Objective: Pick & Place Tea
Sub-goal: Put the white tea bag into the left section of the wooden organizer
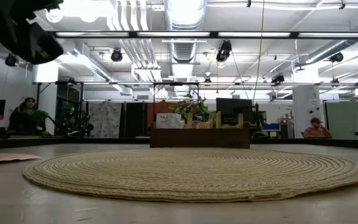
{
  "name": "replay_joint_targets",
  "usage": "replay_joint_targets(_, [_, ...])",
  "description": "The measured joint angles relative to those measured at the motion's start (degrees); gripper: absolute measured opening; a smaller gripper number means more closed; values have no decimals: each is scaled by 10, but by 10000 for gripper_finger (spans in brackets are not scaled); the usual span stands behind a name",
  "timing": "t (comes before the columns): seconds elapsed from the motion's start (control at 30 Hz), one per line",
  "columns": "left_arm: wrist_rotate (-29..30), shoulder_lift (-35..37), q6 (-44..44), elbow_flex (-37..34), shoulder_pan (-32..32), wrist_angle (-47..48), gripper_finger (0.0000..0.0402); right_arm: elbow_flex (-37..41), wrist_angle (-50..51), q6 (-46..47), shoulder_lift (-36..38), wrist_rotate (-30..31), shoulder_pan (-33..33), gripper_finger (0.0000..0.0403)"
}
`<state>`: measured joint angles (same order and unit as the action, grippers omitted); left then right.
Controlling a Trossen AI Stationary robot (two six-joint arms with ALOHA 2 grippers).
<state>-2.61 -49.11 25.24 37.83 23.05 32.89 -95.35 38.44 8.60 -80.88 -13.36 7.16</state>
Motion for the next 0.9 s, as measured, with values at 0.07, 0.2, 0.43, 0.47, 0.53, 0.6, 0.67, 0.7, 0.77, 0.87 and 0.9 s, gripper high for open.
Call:
replay_joint_targets(0.07, [23,-18,12,6,28,13,116,0,0,0,0,0,0,95])
replay_joint_targets(0.2, [48,-63,36,12,76,31,116,0,0,0,0,0,0,95])
replay_joint_targets(0.43, [90,-147,94,21,134,32,116,0,0,0,0,0,0,95])
replay_joint_targets(0.47, [95,-159,105,24,141,32,116,0,0,0,0,0,0,95])
replay_joint_targets(0.53, [107,-182,128,29,154,32,116,0,0,0,0,0,0,95])
replay_joint_targets(0.6, [119,-207,153,37,166,31,116,0,1,0,0,0,0,95])
replay_joint_targets(0.67, [133,-232,172,46,178,32,116,0,2,-1,0,0,0,95])
replay_joint_targets(0.7, [141,-245,177,52,184,32,116,0,2,-2,0,0,0,95])
replay_joint_targets(0.77, [157,-271,182,63,194,32,116,0,3,-3,0,0,0,95])
replay_joint_targets(0.87, [168,-311,183,81,207,31,116,0,3,-3,0,0,0,95])
replay_joint_targets(0.9, [171,-324,183,86,211,32,116,0,3,-3,0,0,0,95])
